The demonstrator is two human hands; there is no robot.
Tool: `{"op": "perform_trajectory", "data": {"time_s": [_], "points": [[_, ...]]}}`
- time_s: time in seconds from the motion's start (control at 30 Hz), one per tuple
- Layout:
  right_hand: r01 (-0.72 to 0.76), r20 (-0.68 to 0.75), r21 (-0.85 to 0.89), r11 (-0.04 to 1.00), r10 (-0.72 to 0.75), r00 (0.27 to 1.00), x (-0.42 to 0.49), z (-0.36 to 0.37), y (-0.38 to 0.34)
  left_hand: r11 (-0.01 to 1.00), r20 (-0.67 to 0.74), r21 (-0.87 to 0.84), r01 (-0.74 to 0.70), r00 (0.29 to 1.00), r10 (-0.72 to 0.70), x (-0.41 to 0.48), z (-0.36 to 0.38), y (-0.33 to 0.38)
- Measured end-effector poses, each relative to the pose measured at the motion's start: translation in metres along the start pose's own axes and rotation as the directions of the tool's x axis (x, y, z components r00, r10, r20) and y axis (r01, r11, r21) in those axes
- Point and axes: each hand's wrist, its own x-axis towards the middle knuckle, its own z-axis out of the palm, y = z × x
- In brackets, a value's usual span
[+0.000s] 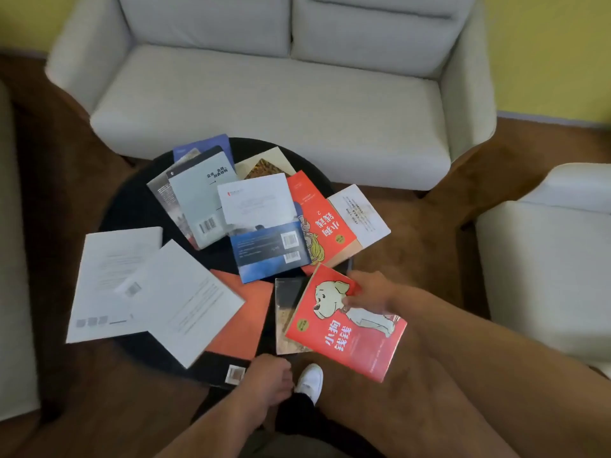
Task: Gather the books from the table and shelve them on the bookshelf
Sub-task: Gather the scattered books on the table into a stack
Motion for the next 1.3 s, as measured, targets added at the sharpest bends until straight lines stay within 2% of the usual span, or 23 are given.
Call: {"op": "perform_trajectory", "data": {"time_s": [0.1, 0.17, 0.27, 0.37, 0.47, 0.67, 0.8, 0.93, 1.03, 1.13, 1.2, 1.3], "points": [[-0.014, -0.001, 0.09, 0.996, 0.014, 1.0, 0.007, 0.006, 0.003, 0.972, 0.147, -0.217, 0.088, 0.987, -0.056, 0.005, 0.01, -0.011], [-0.007, -0.039, 0.042, 0.999, 0.009, 0.999, 0.01, 0.011, -0.002, 0.934, 0.211, -0.343, 0.103, 0.977, -0.03, 0.009, 0.013, -0.011], [-0.024, -0.021, 0.028, 0.999, 0.025, 0.999, 0.012, 0.022, -0.009, 0.876, 0.245, -0.468, 0.117, 0.969, 0.002, 0.016, 0.018, -0.01], [-0.065, 0.028, 0.103, 0.993, 0.063, 0.998, 0.006, 0.035, -0.008, 0.838, 0.261, -0.533, 0.121, 0.965, 0.026, 0.018, 0.02, -0.017], [-0.056, 0.011, 0.138, 0.989, 0.055, 0.998, -0.003, 0.041, -0.005, 0.812, 0.278, -0.565, 0.148, 0.961, 0.018, 0.021, 0.022, -0.021], [-0.041, 0.063, 0.377, 0.925, 0.018, 0.998, -0.022, 0.042, 0.001, 0.853, 0.261, -0.514, 0.096, 0.964, 0.049, 0.017, 0.028, -0.021], [-0.064, 0.036, 0.591, 0.804, 0.053, 0.998, -0.046, 0.047, 0.017, 0.868, 0.2, -0.496, -0.011, 0.972, 0.127, 0.012, 0.032, -0.022], [-0.031, 0.037, 0.855, 0.517, 0.0, 0.999, -0.068, 0.06, 0.033, 0.906, 0.15, -0.389, -0.167, 0.959, 0.241, 0.004, 0.02, -0.016], [-0.068, 0.067, 0.93, 0.362, 0.016, 0.998, -0.08, 0.065, 0.032, 0.93, 0.193, -0.303, -0.21, 0.942, 0.275, 0.001, 0.006, -0.005], [-0.108, 0.118, 0.968, 0.225, -0.029, 0.993, -0.086, 0.071, 0.017, 0.927, 0.24, -0.278, -0.253, 0.916, 0.321, -0.003, 0.002, 0.006], [-0.104, 0.108, 0.983, 0.153, -0.018, 0.994, -0.086, 0.075, 0.005, 0.922, 0.234, -0.294, -0.251, 0.917, 0.324, -0.008, 0.007, 0.01], [-0.069, 0.064, 0.984, 0.165, 0.035, 0.997, -0.082, 0.073, -0.005, 0.912, 0.149, -0.351, -0.212, 0.949, 0.278, -0.011, 0.013, 0.014]]}}
